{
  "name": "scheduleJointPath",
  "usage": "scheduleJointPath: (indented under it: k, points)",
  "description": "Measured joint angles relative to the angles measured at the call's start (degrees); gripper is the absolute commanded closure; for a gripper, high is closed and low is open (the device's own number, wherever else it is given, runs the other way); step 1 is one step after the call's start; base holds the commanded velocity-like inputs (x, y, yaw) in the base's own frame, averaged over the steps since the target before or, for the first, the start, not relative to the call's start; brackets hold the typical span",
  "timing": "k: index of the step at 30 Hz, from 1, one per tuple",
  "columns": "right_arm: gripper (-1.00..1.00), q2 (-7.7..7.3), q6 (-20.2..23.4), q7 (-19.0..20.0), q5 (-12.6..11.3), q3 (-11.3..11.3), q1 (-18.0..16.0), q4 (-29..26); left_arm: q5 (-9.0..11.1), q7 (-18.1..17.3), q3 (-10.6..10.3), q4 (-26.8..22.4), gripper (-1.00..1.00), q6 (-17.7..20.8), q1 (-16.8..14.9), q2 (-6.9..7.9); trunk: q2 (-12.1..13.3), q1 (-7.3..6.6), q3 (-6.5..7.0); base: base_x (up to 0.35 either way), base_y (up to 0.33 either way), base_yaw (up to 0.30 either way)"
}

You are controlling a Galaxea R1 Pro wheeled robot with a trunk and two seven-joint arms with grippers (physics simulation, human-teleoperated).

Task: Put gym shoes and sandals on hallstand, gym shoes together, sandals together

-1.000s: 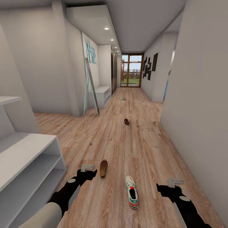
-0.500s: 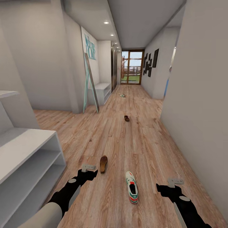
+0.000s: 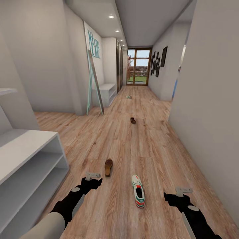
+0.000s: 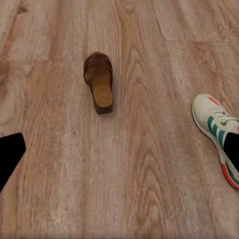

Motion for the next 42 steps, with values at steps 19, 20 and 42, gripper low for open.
scheduleJointPath:
  k: [19,20,42]
  points:
    - [-1.00,0.00,0.00,0.00,0.00,0.00,-0.01,0.00,0.02,0.00,0.00,0.00,-1.00,0.00,0.00,0.00,-7.62,4.17,-5.15,0.000,0.000,0.000]
    - [-1.00,0.00,0.00,0.00,0.00,0.00,0.00,0.00,0.01,0.00,0.00,0.00,-1.00,0.00,0.00,0.00,-8.02,4.39,-5.42,0.000,0.000,0.000]
    - [-1.00,0.00,-0.04,0.02,-0.04,0.00,-0.01,0.00,0.05,0.00,0.05,0.00,-1.00,-0.05,0.08,0.00,-8.33,4.97,-12.30,0.000,0.000,0.000]
